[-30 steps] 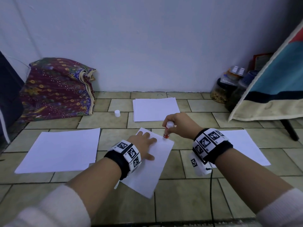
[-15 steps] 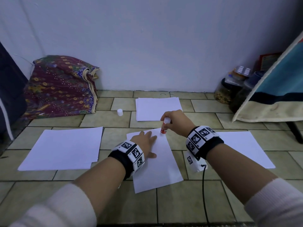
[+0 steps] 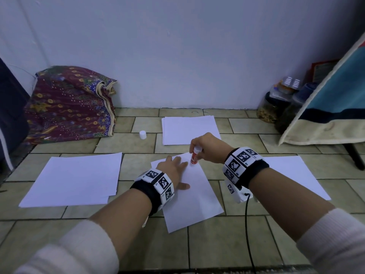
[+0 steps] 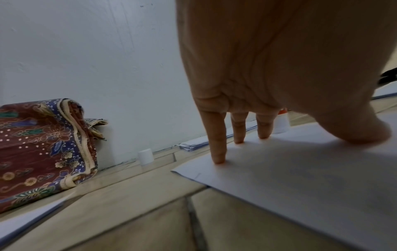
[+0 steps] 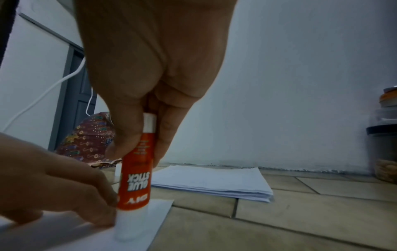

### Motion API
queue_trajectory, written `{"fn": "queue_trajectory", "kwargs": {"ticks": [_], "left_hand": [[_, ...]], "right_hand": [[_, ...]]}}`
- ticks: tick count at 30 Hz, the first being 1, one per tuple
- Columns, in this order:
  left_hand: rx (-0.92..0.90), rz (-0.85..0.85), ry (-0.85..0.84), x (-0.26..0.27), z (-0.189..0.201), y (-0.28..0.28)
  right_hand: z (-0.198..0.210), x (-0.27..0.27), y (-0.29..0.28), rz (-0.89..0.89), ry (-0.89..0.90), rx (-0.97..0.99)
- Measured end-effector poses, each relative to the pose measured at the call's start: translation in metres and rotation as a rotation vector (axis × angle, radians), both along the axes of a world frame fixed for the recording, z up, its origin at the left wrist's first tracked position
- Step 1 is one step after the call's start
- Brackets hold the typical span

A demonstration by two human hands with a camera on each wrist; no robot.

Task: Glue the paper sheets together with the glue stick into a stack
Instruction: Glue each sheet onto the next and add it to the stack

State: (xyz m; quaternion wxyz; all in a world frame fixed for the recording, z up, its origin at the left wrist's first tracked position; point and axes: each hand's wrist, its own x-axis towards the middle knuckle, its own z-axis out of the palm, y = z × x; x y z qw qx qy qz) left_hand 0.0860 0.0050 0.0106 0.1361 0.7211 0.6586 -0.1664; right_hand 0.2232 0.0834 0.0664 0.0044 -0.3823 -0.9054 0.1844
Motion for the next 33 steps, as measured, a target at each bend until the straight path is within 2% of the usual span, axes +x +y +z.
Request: {"fn": "queue_trajectory", "kwargs": {"ticks": [7, 20, 28, 33], "left_hand": [[0.024, -0.009, 0.001, -0.001, 0.0, -0.001], [0.02, 0.009, 0.007, -0.001, -0.003, 0.0], [-0.019, -0.016, 0.03, -0.004, 0.002, 0.002], [0.011, 0.08, 0.087, -0.004, 0.004, 0.001]], "right_hand": [[0.007, 0.019, -0.015, 0.085, -0.063, -0.058], [0.007, 0.042, -0.04, 0.062, -0.097, -0.099], [0.013, 0.051, -0.045, 0.168, -0.245, -0.103], [0.021, 0.063, -0.032, 0.012, -0.085, -0.084]]}}
